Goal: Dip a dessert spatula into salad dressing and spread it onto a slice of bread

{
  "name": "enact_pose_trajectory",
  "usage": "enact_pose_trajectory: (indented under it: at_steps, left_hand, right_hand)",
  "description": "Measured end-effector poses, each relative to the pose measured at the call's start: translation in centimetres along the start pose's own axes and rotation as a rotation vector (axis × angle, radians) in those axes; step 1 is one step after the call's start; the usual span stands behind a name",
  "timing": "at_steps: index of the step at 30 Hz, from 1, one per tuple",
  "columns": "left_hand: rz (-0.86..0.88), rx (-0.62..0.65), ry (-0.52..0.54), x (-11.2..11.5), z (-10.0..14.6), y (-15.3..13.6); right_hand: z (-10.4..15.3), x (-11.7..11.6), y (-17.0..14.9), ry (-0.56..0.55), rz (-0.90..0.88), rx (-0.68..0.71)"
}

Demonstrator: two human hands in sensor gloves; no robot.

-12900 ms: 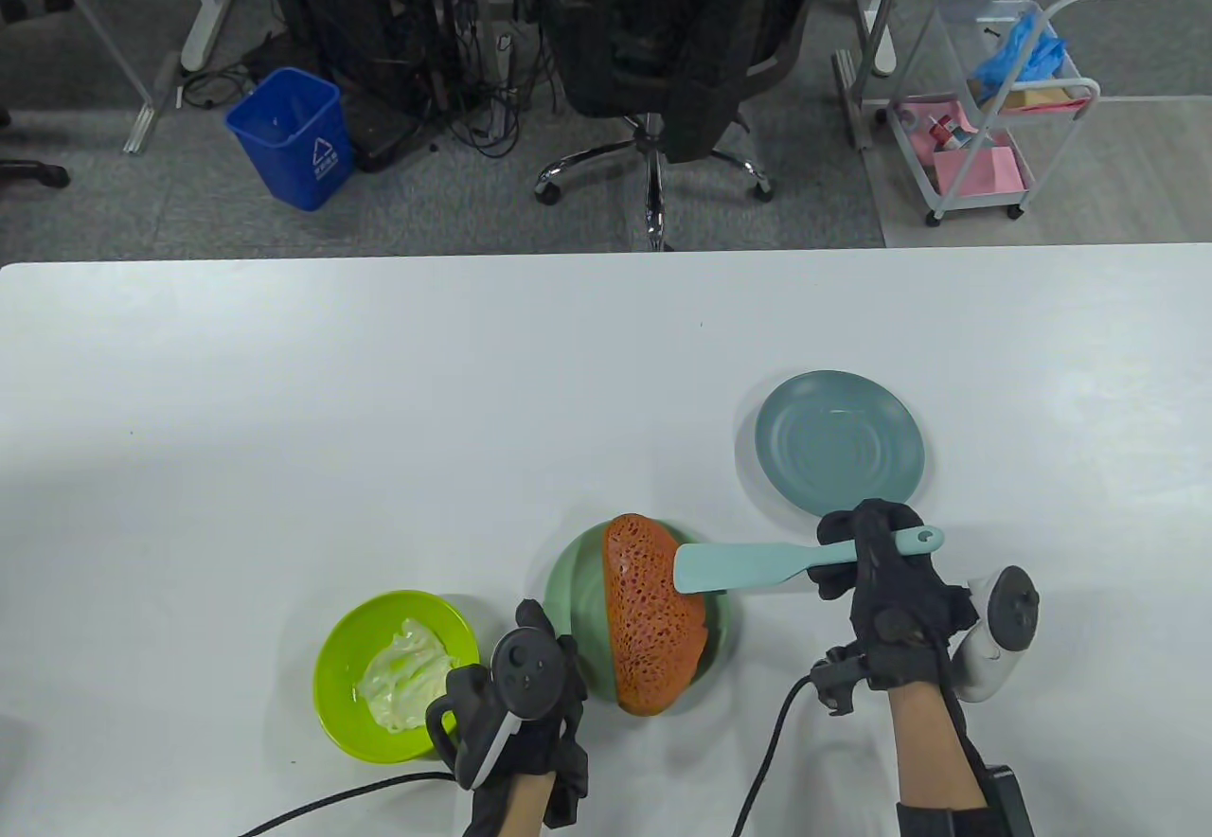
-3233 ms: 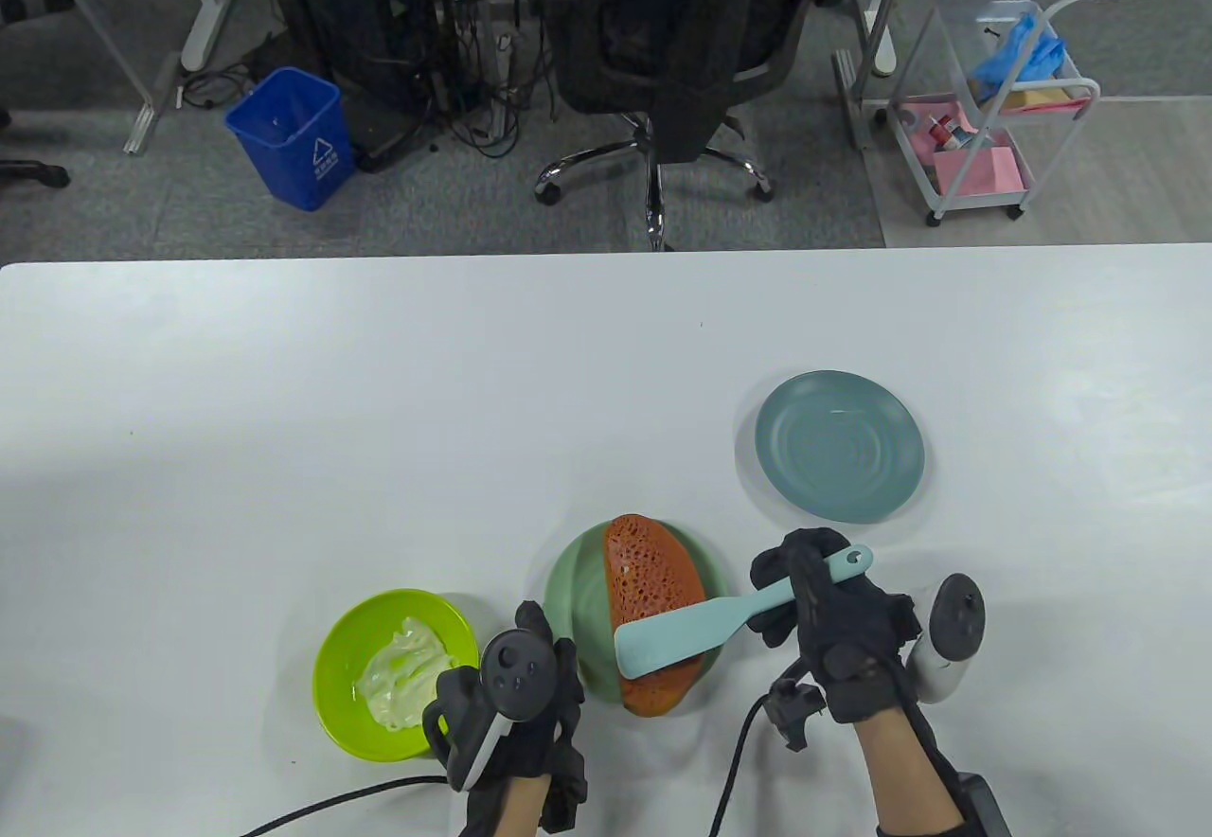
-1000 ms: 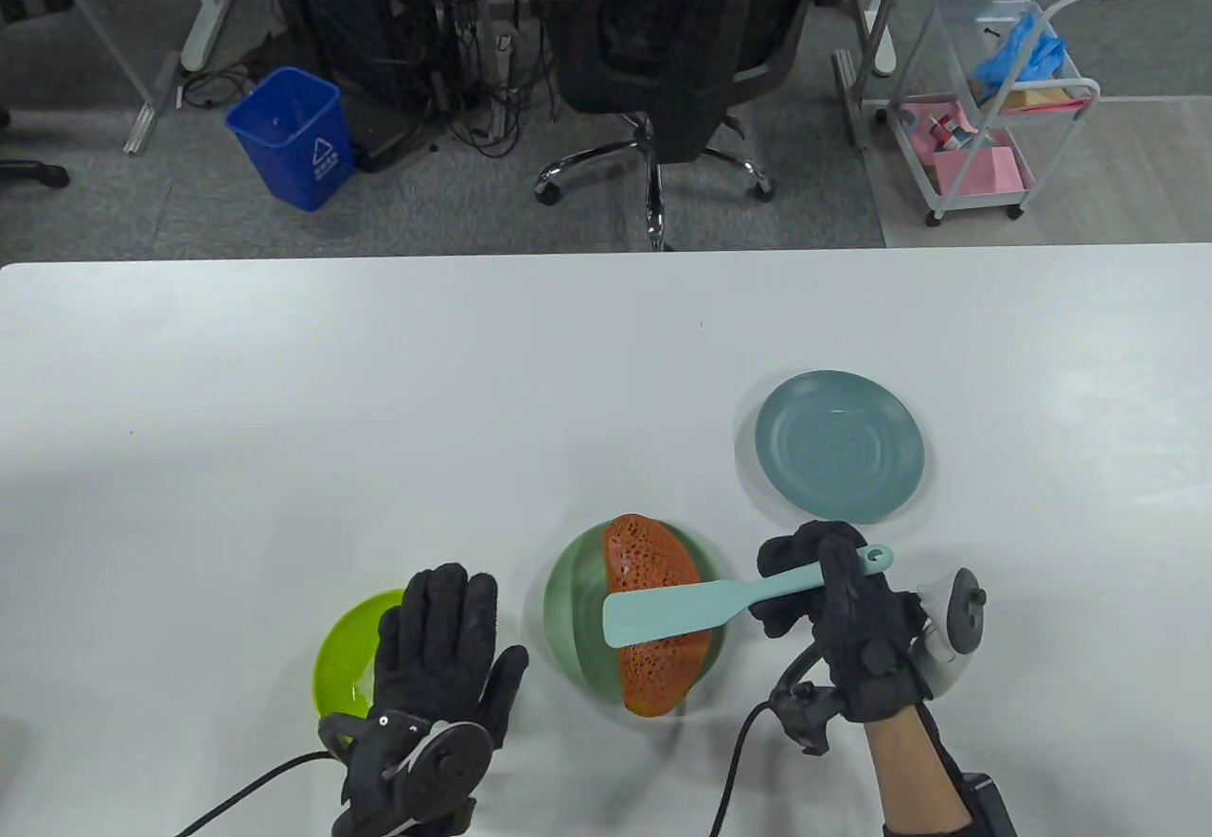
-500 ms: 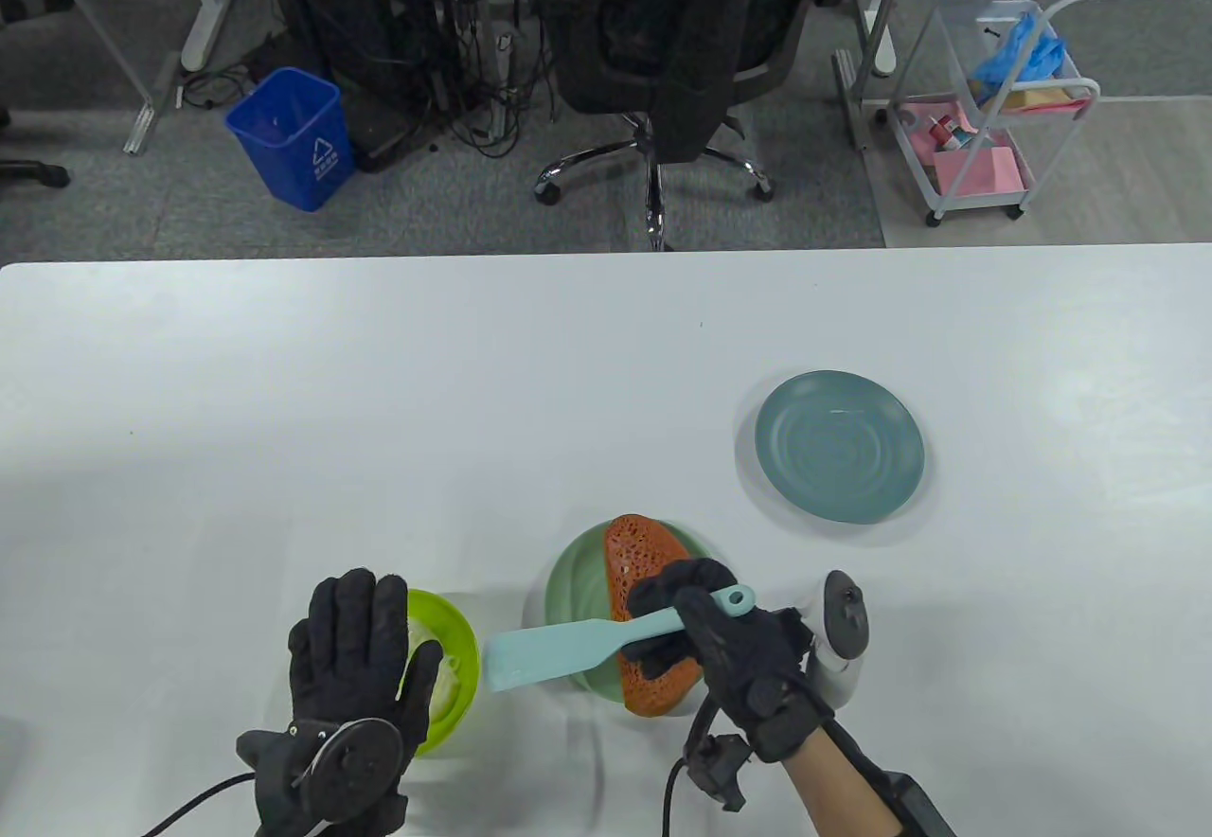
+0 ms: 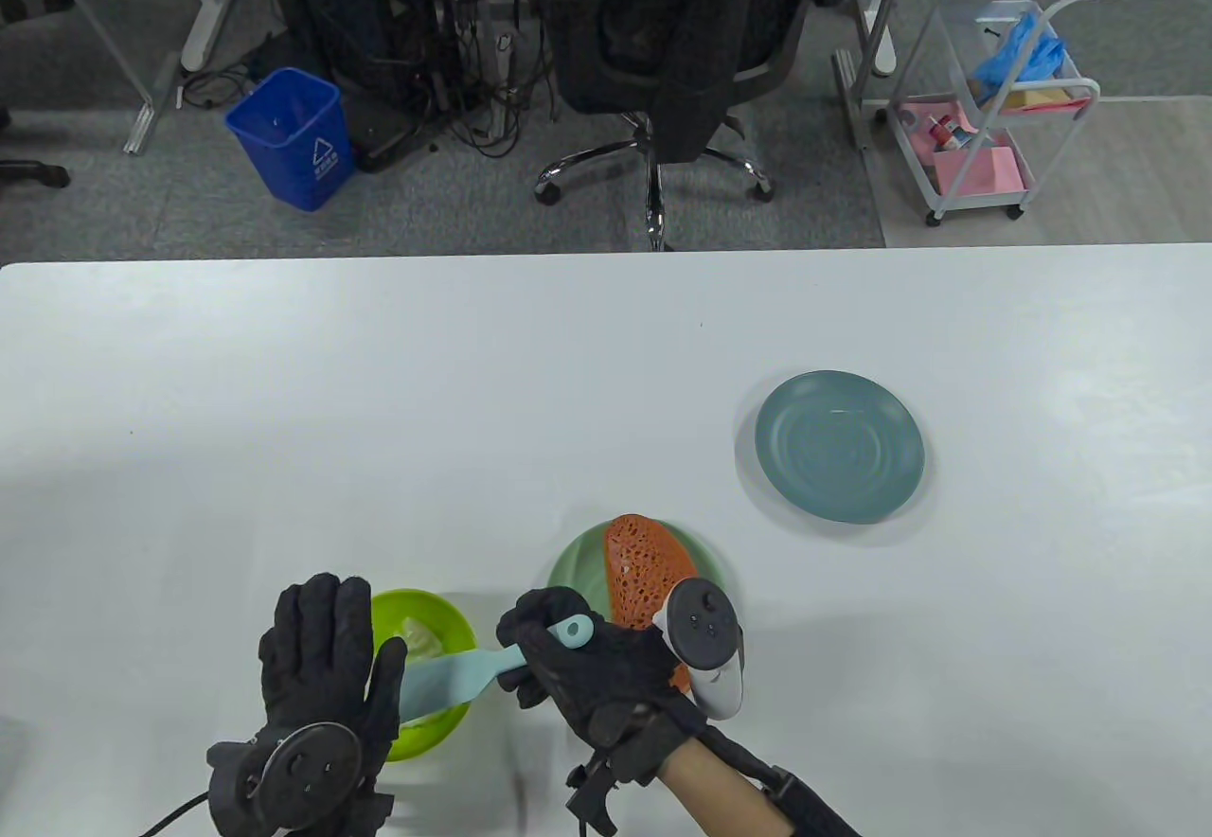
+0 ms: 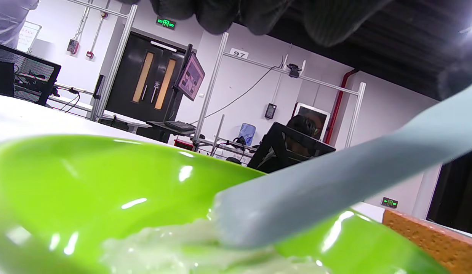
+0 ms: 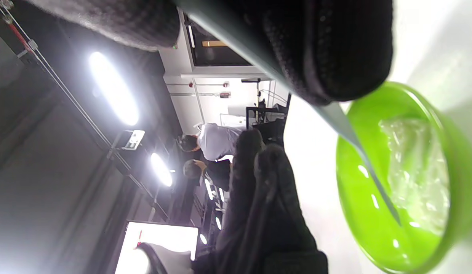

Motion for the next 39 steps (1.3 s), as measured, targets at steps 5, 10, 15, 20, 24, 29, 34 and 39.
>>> enact_pose_trajectory:
  at_steps: [5, 10, 15, 20, 24, 29, 34, 39]
  left_hand:
    - [0.003, 0.0, -0.007, 0.1, 0.0, 0.0]
    - [0.001, -0.002, -0.016, 0.2, -0.1, 0.0]
    - [0.0, 0.001, -0.024, 0.3, -0.1, 0.1]
    - [0.007, 0.004, -0.03, 0.4, -0.2, 0.2]
    - [0.006, 0.005, -0.03, 0.4, -0.2, 0.2]
    - [0.009, 0.006, -0.032, 0.5, -0.2, 0.2]
    - [0.012, 0.007, -0.034, 0.5, -0.2, 0.3]
    - [0.017, 0.008, -0.037, 0.6, -0.2, 0.3]
  right_hand:
    - [-0.6, -1.2, -0.9, 0.012, 0.009, -0.028]
    - [-0.8, -1.3, -1.7, 0.008, 0.033, -0.06]
    - [-0.8, -0.9, -1.9, -0.011, 0.035, -0.074]
    - [-0.8, -0.3, -1.3, -0.035, 0.062, -0.066]
    - [-0.8, 0.2, -0.8, -0.056, 0.095, -0.056]
    - [-0.9, 0.8, -0.1, -0.092, 0.116, -0.039]
    - [-0.9, 1.3, 0.7, -0.118, 0.14, -0.023]
    - [-0.9, 1.7, 1.6, -0.136, 0.168, 0.002]
Point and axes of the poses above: the tracker on the back of each hand, its own y axis roughly to the thumb side, its own z axis roughly from the fingertips to the wrist, x = y × z, the point moved 5 cm from there along -z, roughly from the wrist to the fingertips, and after that the axes turned 13 degrees about -z, right-handed, at the moved point
